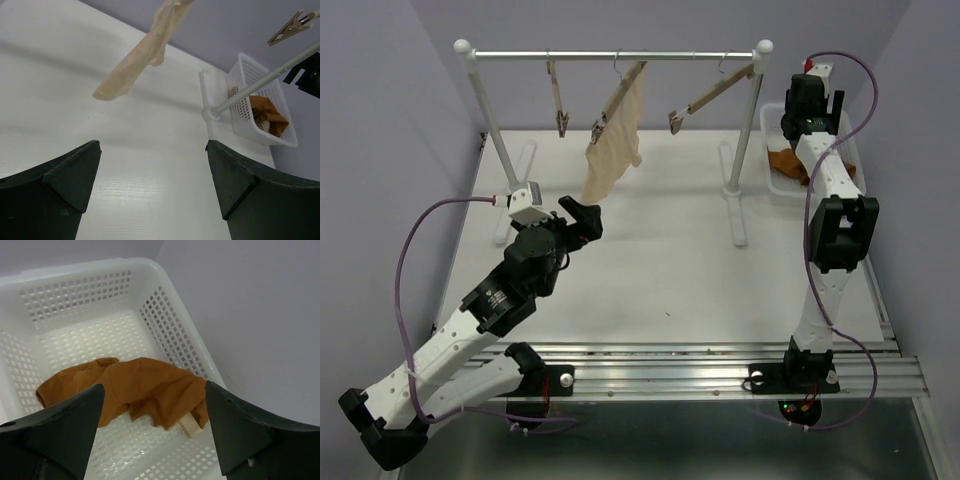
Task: Remove the underwear clipped to the hanger
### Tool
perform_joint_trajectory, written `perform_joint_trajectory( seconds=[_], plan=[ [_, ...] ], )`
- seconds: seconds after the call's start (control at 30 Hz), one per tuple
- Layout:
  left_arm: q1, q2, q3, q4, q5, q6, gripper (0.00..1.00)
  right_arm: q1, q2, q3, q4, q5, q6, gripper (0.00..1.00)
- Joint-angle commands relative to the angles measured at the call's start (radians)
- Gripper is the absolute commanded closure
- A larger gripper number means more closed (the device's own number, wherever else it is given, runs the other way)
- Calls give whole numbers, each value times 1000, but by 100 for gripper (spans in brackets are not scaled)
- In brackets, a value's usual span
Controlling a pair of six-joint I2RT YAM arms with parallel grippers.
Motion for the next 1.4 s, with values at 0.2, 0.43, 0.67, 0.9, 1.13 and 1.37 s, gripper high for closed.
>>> perform_joint_trajectory(
  seconds=[0.2, 0.43, 0.67, 0.9, 1.13, 1.37],
  plan=[
    [9, -25, 57, 11, -1, 8, 1, 2, -349, -183, 44, -44, 107, 0],
    [10, 3, 100, -8, 42, 43, 1, 2, -625, -522, -61, -177, 322, 0],
    [10, 35, 145, -8, 107, 150, 1, 2, -914, -875, -28, -585, 424, 0],
    [10, 52, 192, -38, 107, 195, 1, 2, -1104, -1053, -23, -792, 451, 0],
    [12, 107, 316, -28, 156, 326, 1, 2, -1176, -1069, -25, -955, 440, 0],
    [15, 254, 544, -41, 159, 478, 1, 2, -1212, -1075, -54, -1021, 402, 0]
  ],
)
